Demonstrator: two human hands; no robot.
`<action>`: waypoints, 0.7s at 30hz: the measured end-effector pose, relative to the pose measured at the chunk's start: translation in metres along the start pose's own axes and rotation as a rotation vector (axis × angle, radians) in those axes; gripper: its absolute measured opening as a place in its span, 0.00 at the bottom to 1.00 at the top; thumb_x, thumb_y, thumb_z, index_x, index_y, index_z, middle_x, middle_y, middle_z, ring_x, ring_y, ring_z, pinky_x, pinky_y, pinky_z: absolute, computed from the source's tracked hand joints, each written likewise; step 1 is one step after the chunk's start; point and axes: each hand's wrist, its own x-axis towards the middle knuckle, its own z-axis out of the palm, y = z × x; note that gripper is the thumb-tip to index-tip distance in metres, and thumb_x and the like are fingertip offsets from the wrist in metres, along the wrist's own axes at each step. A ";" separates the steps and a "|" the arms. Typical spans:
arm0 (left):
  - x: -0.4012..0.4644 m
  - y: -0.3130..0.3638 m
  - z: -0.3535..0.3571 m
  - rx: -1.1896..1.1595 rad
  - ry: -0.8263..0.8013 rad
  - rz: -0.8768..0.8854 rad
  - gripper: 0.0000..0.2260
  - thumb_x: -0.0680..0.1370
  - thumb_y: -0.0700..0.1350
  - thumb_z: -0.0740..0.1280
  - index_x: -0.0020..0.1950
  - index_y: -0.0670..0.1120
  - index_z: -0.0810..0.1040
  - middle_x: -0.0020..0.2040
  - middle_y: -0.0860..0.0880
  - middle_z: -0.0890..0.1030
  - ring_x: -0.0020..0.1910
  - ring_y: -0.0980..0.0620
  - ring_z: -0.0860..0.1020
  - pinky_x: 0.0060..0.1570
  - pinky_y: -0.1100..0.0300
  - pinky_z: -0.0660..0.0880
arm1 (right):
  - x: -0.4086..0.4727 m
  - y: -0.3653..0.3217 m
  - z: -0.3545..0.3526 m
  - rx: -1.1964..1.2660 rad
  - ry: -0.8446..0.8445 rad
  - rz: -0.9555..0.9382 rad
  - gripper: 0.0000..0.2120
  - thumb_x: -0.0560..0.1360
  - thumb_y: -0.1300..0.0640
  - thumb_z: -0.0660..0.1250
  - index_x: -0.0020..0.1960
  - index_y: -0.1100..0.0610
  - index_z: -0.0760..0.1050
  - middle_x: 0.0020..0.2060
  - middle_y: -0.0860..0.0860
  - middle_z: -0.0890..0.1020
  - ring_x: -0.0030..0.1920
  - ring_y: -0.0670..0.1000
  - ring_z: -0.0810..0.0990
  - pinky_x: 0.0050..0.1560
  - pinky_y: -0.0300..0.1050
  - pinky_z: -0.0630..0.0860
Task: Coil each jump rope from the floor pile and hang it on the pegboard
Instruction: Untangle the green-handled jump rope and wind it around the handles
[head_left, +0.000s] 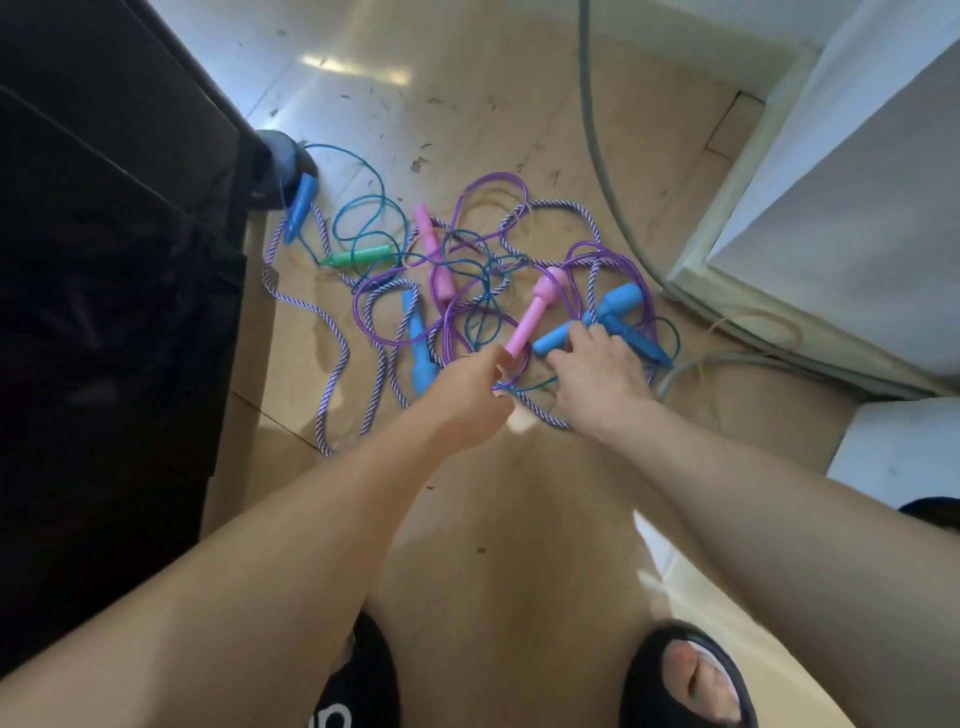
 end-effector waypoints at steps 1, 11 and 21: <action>0.001 -0.001 0.002 0.002 0.008 0.008 0.20 0.78 0.37 0.63 0.69 0.49 0.72 0.66 0.47 0.77 0.63 0.47 0.76 0.56 0.61 0.71 | 0.001 -0.002 0.001 -0.030 -0.024 -0.056 0.15 0.76 0.56 0.63 0.61 0.51 0.78 0.61 0.53 0.71 0.63 0.56 0.69 0.60 0.49 0.66; -0.051 0.010 -0.027 0.014 -0.060 0.111 0.32 0.74 0.39 0.72 0.75 0.56 0.67 0.65 0.51 0.74 0.58 0.48 0.75 0.51 0.62 0.68 | -0.044 -0.009 -0.081 0.883 -0.342 0.082 0.14 0.77 0.52 0.62 0.33 0.52 0.72 0.32 0.50 0.78 0.39 0.53 0.76 0.45 0.46 0.71; -0.191 0.077 -0.090 -0.214 0.143 0.302 0.10 0.69 0.53 0.78 0.46 0.54 0.82 0.60 0.50 0.74 0.64 0.56 0.73 0.69 0.58 0.66 | -0.168 -0.039 -0.241 1.542 -0.164 -0.021 0.14 0.72 0.52 0.65 0.28 0.50 0.69 0.26 0.50 0.63 0.28 0.50 0.61 0.31 0.47 0.57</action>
